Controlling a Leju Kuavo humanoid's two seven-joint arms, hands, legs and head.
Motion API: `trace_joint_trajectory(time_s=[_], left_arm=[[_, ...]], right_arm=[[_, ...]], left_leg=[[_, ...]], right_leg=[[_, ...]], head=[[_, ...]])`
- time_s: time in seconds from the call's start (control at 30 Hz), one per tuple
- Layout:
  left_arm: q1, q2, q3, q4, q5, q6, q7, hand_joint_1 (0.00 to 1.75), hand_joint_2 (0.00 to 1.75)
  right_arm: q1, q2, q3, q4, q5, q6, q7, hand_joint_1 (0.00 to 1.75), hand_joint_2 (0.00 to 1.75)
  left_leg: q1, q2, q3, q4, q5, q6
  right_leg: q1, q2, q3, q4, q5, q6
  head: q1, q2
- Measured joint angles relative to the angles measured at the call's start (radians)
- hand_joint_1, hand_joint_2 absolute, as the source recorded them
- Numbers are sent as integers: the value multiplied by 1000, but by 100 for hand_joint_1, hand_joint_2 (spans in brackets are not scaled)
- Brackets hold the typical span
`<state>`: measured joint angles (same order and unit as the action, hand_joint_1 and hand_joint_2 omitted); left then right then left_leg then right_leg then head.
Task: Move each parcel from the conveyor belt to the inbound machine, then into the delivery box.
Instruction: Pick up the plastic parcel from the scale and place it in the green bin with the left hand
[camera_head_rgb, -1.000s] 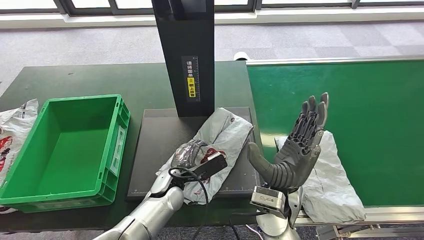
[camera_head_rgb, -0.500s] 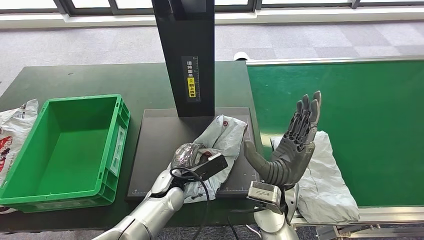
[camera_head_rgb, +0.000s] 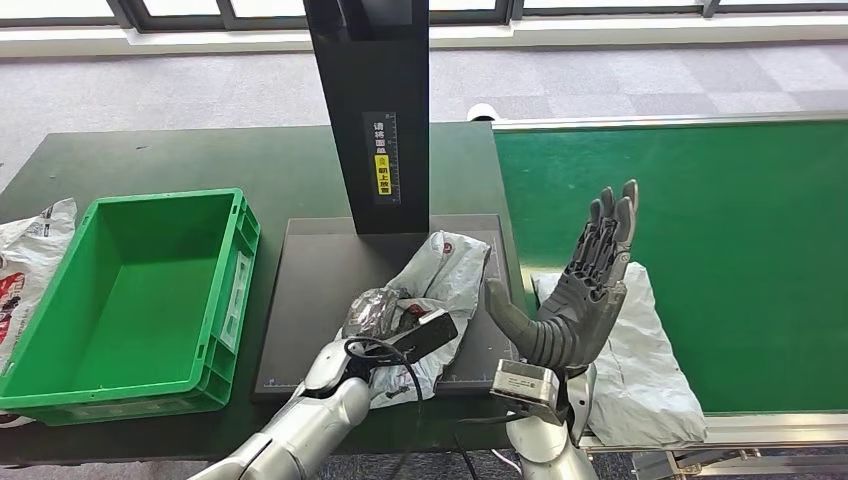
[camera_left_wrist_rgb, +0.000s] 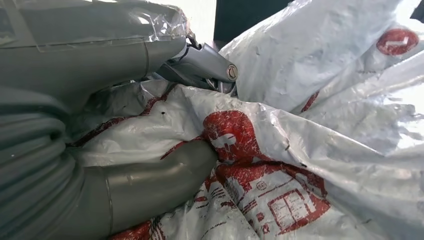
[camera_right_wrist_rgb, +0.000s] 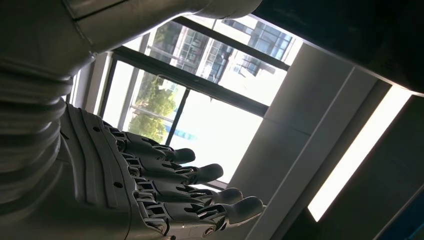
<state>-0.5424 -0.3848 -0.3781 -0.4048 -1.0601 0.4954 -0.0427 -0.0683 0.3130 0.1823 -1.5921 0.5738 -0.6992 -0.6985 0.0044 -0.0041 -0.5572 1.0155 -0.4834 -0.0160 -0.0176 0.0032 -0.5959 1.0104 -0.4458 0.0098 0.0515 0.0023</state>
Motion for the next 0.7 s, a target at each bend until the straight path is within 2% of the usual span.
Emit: trace_joint_trajectory(time_s=[0.1,0.2,0.3,0.4,0.53,0.7], left_arm=[[33,13,20,-50,-54,121,-4,175,175],[106,28,121,-217,-145,195,-85,175,175],[194,29,280,-462,-148,205,-217,175,175],[261,30,417,-688,-89,206,-292,175,175],[321,33,544,-914,-43,208,-331,175,175],[351,37,618,-1072,-37,208,-343,175,175]], right_arm=[[7,0,0,-1,15,0,0,0,175],[23,0,-2,-8,26,-1,0,0,175],[38,0,-9,-23,34,-2,0,0,175],[52,0,-19,-38,41,-2,0,0,175],[67,0,-30,-59,48,-2,0,0,175],[76,0,-31,-82,49,-2,0,0,175]], left_leg=[[0,1,0,0,0,0],[0,2,-1,0,0,-1],[1,4,-2,0,0,-1],[1,7,-3,0,-1,-2],[2,5,-4,0,-1,-2],[2,5,-4,0,-1,-2]], right_leg=[[0,1,-1,0,0,0],[1,2,-3,0,0,0],[1,4,-5,1,0,0],[1,7,-7,1,0,-1],[2,5,-7,1,-1,-1],[1,5,-6,1,-1,-1]], head=[[0,0],[0,0],[0,0],[0,0],[0,0],[0,0]])
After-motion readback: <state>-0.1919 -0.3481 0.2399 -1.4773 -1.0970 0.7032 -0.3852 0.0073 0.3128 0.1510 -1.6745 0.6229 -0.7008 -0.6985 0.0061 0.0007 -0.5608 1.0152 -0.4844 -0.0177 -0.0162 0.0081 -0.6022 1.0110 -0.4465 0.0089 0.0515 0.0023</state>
